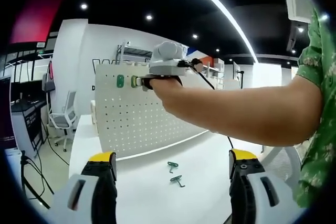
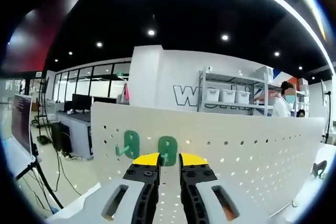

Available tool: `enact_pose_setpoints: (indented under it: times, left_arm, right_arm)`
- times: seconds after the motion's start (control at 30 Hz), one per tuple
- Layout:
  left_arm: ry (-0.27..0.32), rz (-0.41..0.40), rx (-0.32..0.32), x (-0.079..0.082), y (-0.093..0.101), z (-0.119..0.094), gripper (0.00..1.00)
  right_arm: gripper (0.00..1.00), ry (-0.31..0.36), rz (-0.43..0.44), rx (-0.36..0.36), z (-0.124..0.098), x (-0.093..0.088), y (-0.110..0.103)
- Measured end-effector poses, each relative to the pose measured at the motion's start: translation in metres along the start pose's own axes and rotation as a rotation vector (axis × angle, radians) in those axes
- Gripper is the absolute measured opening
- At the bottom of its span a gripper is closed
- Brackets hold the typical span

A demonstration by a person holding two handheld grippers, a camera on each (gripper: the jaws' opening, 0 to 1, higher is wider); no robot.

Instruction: Insert the hook assembly into the mounting plate slot until the hook locks in place.

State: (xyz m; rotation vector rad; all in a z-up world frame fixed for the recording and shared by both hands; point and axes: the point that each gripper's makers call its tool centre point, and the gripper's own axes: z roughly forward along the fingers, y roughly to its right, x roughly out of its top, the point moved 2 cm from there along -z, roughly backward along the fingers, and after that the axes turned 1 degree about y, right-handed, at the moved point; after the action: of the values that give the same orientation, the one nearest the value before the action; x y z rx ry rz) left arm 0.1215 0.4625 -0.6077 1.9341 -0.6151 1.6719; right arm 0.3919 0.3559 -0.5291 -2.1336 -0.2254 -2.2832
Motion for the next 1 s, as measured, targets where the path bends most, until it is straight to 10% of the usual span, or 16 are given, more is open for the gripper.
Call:
enact_pose_setpoints:
  times: [1.0]
  left_arm:
    - [0.05,0.09,0.081,0.047,0.02,0.003,0.92]
  right_arm:
    - [0.19,0.023,0.027,0.123,-0.113,0.011,0.069]
